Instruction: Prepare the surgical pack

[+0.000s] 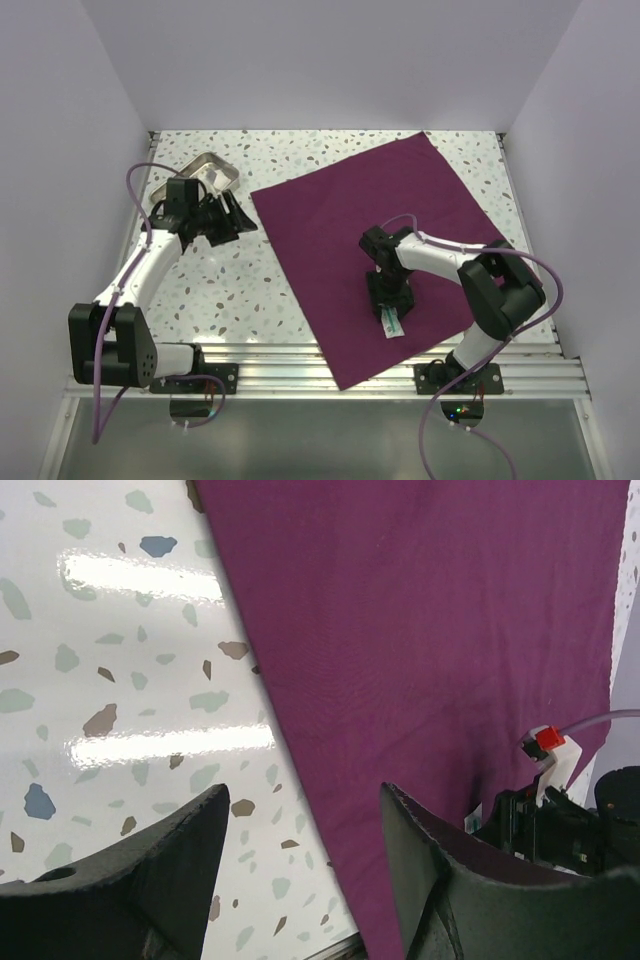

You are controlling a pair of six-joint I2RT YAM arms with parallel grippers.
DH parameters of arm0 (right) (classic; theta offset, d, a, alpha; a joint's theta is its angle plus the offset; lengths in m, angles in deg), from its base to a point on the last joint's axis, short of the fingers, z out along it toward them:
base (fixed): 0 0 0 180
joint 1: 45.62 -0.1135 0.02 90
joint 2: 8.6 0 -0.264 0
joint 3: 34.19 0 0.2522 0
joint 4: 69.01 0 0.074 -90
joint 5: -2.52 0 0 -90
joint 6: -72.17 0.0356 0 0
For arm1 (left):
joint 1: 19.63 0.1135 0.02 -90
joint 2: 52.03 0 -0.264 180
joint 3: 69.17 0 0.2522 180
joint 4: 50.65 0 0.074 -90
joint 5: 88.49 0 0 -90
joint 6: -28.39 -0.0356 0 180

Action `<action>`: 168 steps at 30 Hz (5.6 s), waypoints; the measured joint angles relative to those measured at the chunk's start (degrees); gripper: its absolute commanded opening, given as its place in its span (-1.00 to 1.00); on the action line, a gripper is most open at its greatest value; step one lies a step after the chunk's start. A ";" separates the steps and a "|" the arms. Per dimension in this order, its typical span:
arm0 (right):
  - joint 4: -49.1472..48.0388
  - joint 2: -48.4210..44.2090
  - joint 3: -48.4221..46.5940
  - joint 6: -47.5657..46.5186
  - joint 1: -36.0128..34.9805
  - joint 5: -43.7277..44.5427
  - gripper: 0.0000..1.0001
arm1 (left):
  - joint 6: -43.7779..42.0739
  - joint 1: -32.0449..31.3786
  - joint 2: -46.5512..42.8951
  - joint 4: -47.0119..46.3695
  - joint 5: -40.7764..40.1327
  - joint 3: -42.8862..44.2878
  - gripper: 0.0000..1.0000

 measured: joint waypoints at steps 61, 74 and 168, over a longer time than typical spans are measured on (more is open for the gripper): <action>10.71 20.85 -51.67 4.39 2.54 -11.72 -0.20 | 5.86 -23.96 19.30 -25.46 18.43 2.14 0.26; 9.84 21.27 -51.76 4.87 3.96 -13.51 -0.10 | 7.34 -24.24 24.74 -25.55 22.29 6.12 -1.00; 4.11 7.15 -28.61 -14.38 6.64 -16.17 0.34 | -9.20 26.58 35.01 6.38 -15.39 28.15 0.18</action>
